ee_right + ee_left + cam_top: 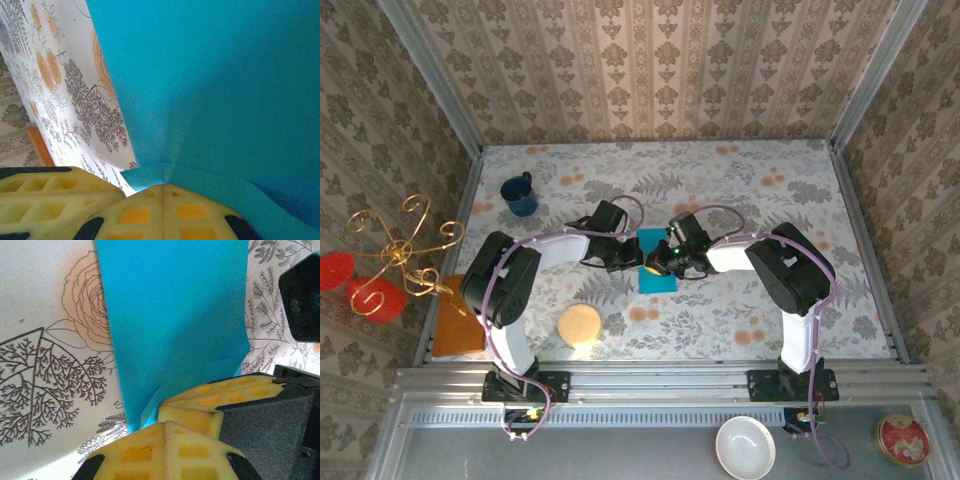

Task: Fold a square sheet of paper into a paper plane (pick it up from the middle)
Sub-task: Fold the triangle a second time at the center of the table.

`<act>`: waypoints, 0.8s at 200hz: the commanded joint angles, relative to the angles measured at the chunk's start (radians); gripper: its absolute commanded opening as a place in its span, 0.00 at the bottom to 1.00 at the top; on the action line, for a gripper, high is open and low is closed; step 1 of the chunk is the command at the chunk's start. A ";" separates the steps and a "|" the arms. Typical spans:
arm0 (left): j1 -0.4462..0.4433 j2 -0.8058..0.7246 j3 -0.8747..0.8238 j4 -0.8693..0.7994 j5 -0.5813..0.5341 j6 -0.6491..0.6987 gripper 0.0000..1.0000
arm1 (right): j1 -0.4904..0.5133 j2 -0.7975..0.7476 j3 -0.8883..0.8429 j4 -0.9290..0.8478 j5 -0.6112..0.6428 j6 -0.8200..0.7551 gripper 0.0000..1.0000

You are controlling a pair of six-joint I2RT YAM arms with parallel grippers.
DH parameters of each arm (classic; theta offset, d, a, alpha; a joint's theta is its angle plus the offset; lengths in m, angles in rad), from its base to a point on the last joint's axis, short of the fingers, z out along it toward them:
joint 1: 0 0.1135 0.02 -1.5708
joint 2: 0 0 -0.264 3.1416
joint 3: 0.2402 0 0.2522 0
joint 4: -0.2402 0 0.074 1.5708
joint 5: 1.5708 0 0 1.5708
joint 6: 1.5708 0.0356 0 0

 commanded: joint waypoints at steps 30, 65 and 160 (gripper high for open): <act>-0.001 0.046 0.038 -0.048 -0.049 -0.003 0.00 | 0.003 0.035 -0.009 -0.047 0.024 0.012 0.00; 0.002 0.061 0.044 -0.065 -0.070 -0.001 0.00 | 0.001 0.026 -0.016 -0.015 0.012 0.016 0.00; -0.001 0.097 0.058 -0.149 -0.122 0.026 0.00 | -0.019 -0.098 -0.026 -0.080 0.022 -0.129 0.00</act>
